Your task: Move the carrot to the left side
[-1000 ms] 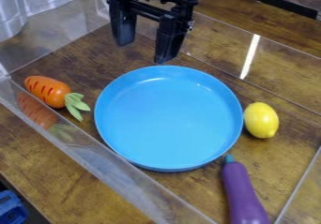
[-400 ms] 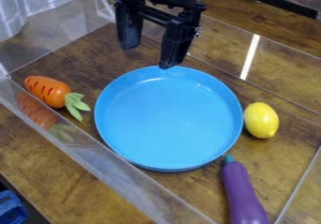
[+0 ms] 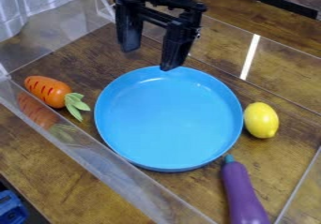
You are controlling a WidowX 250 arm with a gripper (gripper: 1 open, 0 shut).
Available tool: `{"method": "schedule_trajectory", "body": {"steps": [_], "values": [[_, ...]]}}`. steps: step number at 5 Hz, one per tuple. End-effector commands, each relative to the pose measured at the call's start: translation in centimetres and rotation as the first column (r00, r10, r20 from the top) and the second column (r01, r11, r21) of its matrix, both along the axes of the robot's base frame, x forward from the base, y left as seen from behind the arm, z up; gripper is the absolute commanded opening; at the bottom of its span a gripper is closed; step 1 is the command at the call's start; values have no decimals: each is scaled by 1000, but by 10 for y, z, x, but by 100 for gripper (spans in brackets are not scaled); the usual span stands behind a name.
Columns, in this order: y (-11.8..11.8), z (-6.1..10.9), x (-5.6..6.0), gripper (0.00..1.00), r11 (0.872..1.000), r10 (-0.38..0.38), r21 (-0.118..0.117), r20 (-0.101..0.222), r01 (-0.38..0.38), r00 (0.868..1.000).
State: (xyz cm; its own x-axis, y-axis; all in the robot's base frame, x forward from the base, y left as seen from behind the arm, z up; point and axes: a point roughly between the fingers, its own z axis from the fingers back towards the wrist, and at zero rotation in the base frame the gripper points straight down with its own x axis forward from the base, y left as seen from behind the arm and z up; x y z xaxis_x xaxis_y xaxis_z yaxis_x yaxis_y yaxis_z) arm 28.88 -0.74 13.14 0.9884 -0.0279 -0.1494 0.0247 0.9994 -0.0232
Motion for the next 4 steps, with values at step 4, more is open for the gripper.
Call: {"method": "schedule_trajectory", "body": {"steps": [4], "values": [[9,11,2,100,999,27,-29,10,-27,1000]]}}
